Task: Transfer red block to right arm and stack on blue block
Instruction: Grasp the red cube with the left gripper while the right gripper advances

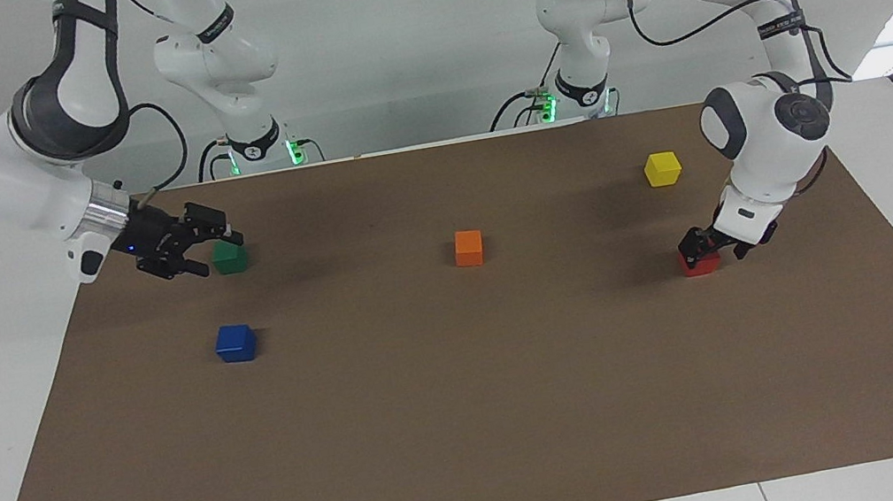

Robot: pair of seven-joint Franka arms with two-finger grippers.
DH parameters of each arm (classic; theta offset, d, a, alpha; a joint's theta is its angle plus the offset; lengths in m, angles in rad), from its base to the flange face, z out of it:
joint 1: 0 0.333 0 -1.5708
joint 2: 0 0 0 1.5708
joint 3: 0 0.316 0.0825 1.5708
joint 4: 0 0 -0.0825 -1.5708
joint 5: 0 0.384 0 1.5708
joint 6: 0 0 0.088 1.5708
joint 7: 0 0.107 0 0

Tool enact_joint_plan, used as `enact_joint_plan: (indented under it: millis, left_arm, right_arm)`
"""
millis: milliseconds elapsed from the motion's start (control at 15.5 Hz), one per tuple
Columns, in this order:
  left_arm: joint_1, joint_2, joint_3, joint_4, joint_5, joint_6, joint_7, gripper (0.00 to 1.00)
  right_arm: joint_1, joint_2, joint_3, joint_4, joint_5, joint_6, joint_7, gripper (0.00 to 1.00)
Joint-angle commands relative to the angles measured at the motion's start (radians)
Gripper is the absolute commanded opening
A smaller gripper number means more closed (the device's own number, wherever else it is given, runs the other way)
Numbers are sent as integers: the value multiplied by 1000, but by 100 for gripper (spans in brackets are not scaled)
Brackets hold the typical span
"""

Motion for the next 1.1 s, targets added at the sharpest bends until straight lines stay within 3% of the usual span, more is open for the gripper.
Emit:
enact_joint_plan:
  millis: [0, 194, 258, 323, 387, 516, 581, 645, 903, 1032]
  left_arm:
    - [-11, -2, 9, -32, 20, 33, 10, 100]
    - [-23, -7, 9, -47, 20, 33, 8, 99]
    - [-26, -9, 9, -49, 20, 31, 8, 94]
    - [-26, -9, 9, -49, 20, 30, 8, 83]
    - [-28, -12, 10, -58, 20, 26, 2, 64]
    - [-37, -18, 10, -75, 20, 22, -1, 7]
    - [-28, -18, 10, -57, 17, -1, -15, 0]
    - [-25, -18, 7, -6, 10, -63, -18, 0]
    - [-51, -30, -5, 342, -118, -572, -249, 0]
    - [-63, -77, -25, 390, -179, -686, -405, 0]
  right_arm:
    - [-11, 29, 12, -24, 162, -6, -98, 100]
    - [-8, 54, 14, -25, 296, -61, -144, 100]
    - [-5, 65, 14, -28, 364, -90, -155, 100]
    - [-2, 75, 14, -33, 414, -106, -182, 100]
    - [-2, 92, 14, -39, 464, -133, -208, 100]
    - [-2, 144, 14, -38, 563, -205, -273, 100]
    - [0, 173, 14, -36, 602, -239, -311, 100]
    - [4, 190, 15, -36, 639, -265, -339, 100]
    - [79, 218, 20, -39, 835, -362, -357, 100]
    - [110, 261, 21, -39, 925, -426, -383, 100]
